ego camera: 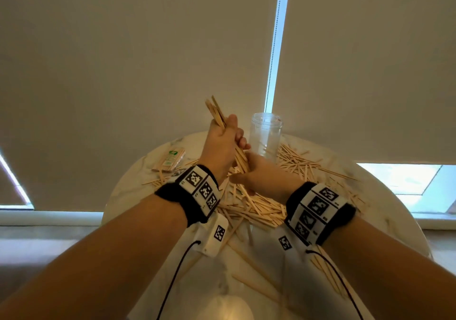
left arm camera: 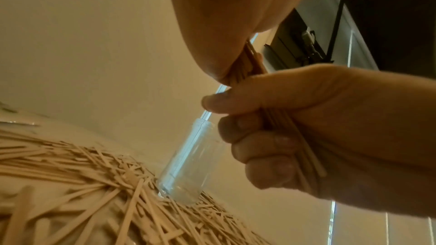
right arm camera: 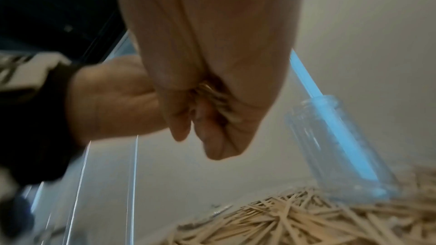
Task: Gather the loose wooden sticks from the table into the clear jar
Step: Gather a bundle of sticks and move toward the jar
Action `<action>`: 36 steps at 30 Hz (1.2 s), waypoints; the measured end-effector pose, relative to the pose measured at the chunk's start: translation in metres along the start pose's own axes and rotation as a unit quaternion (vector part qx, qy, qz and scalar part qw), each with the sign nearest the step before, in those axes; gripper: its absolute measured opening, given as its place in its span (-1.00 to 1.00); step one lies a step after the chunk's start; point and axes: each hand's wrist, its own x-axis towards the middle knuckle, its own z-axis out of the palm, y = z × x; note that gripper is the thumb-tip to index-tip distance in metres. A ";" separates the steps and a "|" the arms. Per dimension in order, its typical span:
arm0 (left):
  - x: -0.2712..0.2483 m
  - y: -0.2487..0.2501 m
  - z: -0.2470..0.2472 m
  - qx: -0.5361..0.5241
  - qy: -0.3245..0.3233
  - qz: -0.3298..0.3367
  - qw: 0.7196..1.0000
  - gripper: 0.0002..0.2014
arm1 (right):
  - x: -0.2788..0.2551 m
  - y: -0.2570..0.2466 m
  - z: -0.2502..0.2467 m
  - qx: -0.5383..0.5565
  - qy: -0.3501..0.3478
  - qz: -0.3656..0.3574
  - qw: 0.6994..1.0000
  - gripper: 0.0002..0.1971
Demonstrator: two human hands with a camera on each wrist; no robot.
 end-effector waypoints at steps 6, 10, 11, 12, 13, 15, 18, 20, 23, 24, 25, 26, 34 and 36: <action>-0.002 -0.003 -0.010 0.052 0.029 0.024 0.998 -0.82 | 0.001 -0.011 0.000 0.054 0.013 -0.012 0.998 -0.63; 0.001 -0.004 -0.010 0.084 0.041 0.029 0.995 -0.77 | -0.002 -0.025 -0.004 0.060 -0.004 -0.024 0.998 -0.78; 0.001 -0.004 -0.010 0.069 0.034 0.016 0.997 -0.75 | -0.002 -0.027 -0.005 0.045 0.015 -0.028 0.998 -0.81; 0.001 -0.005 -0.009 0.053 0.023 -0.001 0.998 -0.72 | -0.002 -0.028 -0.005 0.012 0.036 -0.033 0.999 -0.82; 0.000 -0.006 -0.009 0.047 0.010 -0.019 0.999 -0.69 | -0.001 -0.028 -0.005 -0.032 0.056 -0.042 0.997 -0.80; -0.002 -0.008 -0.008 0.053 -0.018 -0.046 0.997 -0.69 | 0.002 -0.025 -0.006 -0.125 0.090 -0.067 0.986 -0.69; -0.003 -0.004 -0.013 0.020 -0.016 -0.062 0.998 -0.70 | 0.006 -0.013 -0.011 -0.235 0.124 -0.077 0.961 -0.65; 0.003 0.009 -0.023 -0.046 0.043 -0.074 0.995 -0.52 | 0.005 0.000 -0.016 -0.285 0.118 -0.066 0.949 -0.69; 0.012 0.024 -0.032 -0.080 0.089 -0.094 0.988 -0.54 | 0.002 0.013 -0.019 -0.327 0.101 -0.063 0.937 -0.71; 0.011 0.022 -0.029 -0.033 0.074 -0.108 0.991 -0.62 | 0.003 0.013 -0.019 -0.333 0.101 -0.067 0.935 -0.72; 0.008 0.016 -0.025 0.031 0.053 -0.120 0.991 -0.65 | 0.003 0.013 -0.018 -0.337 0.104 -0.070 0.933 -0.72; 0.003 0.009 -0.020 0.083 0.030 -0.127 0.988 -0.64 | 0.005 0.011 -0.018 -0.340 0.106 -0.070 0.932 -0.73; 0.012 0.002 -0.022 0.141 0.045 -0.139 0.979 -0.74 | 0.007 0.014 -0.020 -0.364 0.100 -0.064 0.924 -0.76; 0.007 -0.001 -0.016 0.190 -0.024 -0.163 0.968 -0.64 | 0.011 0.011 -0.020 -0.383 0.117 -0.055 0.915 -0.75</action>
